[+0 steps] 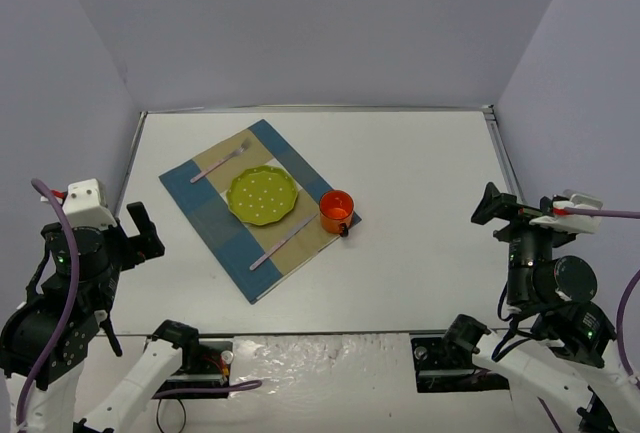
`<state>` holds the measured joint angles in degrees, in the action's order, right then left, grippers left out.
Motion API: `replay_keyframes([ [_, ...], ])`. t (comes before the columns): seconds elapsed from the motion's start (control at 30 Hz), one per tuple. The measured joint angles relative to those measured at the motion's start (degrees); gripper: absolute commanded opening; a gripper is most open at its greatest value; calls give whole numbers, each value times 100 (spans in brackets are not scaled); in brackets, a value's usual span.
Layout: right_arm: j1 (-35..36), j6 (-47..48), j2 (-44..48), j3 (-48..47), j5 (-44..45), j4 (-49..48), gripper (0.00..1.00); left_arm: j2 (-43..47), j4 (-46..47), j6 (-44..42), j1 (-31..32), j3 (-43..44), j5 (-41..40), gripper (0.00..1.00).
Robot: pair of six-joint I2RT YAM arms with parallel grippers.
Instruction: Set the dinner table for one person
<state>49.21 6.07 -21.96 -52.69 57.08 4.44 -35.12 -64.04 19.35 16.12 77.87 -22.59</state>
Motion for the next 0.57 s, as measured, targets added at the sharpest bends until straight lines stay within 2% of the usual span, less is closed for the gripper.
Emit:
replay_keyframes([
  [0.57,0,-17,82,22,-263,-37,100,252,-115,34,0,0,-42,97],
])
